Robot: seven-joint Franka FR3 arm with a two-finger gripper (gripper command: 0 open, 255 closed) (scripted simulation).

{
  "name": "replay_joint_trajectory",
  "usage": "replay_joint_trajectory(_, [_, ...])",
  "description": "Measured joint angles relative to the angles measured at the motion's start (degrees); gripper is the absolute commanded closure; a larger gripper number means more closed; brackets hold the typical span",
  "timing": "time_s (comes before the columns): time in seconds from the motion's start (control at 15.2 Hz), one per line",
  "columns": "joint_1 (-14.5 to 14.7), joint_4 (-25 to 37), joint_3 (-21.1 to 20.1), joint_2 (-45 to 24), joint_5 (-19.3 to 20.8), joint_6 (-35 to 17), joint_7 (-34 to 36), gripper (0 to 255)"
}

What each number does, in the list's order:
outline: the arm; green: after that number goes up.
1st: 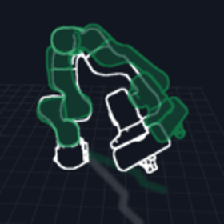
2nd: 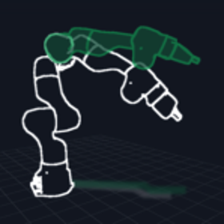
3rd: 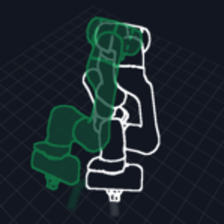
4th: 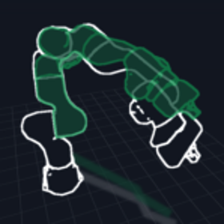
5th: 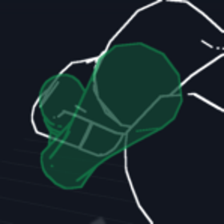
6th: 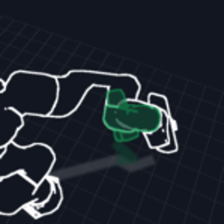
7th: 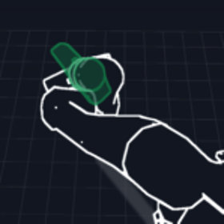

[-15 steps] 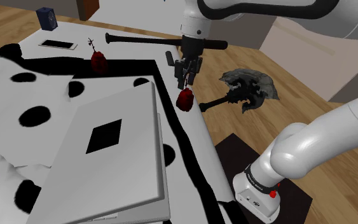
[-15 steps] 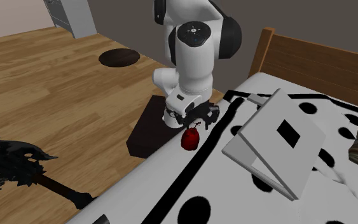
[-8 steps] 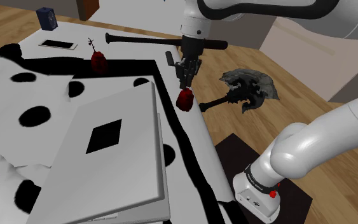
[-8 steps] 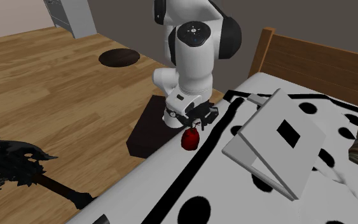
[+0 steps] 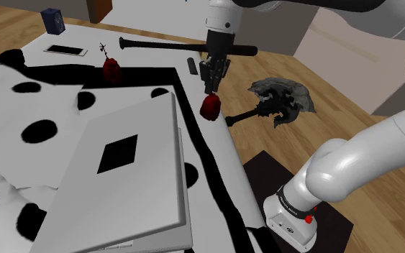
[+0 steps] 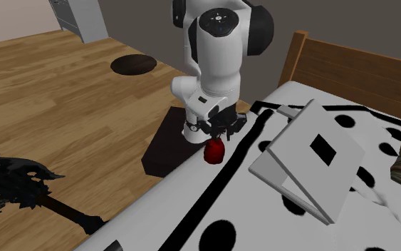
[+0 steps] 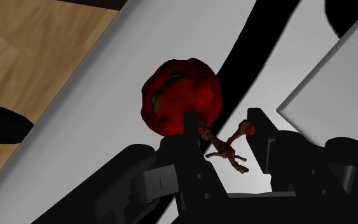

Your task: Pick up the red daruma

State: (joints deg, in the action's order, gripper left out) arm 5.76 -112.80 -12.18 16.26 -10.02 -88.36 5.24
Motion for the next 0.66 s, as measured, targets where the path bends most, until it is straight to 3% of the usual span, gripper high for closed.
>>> replay_joint_trajectory(0.66, [-0.1,8.7,0.3,-1.3,0.3,7.4,1.0,255])
